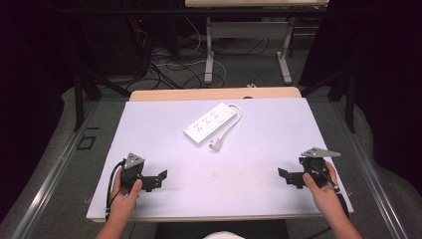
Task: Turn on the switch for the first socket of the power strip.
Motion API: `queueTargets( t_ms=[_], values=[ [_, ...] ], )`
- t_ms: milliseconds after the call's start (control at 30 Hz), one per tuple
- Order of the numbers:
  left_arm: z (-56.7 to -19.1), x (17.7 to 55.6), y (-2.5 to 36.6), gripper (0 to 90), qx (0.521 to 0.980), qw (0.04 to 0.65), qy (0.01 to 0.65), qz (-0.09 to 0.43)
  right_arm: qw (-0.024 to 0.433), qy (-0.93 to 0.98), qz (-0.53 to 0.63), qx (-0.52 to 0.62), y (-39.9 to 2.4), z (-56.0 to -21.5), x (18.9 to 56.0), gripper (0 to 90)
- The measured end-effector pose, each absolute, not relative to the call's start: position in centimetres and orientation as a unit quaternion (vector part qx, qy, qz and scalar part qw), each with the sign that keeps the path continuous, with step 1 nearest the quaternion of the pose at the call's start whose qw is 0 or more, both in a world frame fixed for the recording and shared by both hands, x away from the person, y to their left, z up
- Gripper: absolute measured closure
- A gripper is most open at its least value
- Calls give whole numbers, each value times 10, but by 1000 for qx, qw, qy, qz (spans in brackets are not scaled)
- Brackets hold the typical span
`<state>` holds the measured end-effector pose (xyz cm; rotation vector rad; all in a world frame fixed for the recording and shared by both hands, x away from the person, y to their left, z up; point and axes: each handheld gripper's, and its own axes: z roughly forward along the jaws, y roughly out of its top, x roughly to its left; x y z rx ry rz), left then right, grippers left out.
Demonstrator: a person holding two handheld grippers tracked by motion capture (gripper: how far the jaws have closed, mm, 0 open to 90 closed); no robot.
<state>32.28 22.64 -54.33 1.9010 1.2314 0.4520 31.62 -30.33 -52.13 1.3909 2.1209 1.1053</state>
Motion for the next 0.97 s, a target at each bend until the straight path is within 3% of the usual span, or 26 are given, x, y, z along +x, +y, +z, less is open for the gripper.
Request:
queueTargets(
  t_ms=[967],
  values=[
    [-542, 324, 228, 3, 758, 399, 485, 174, 197, 715, 395, 543, -326, -552, 312, 67]
  ],
)
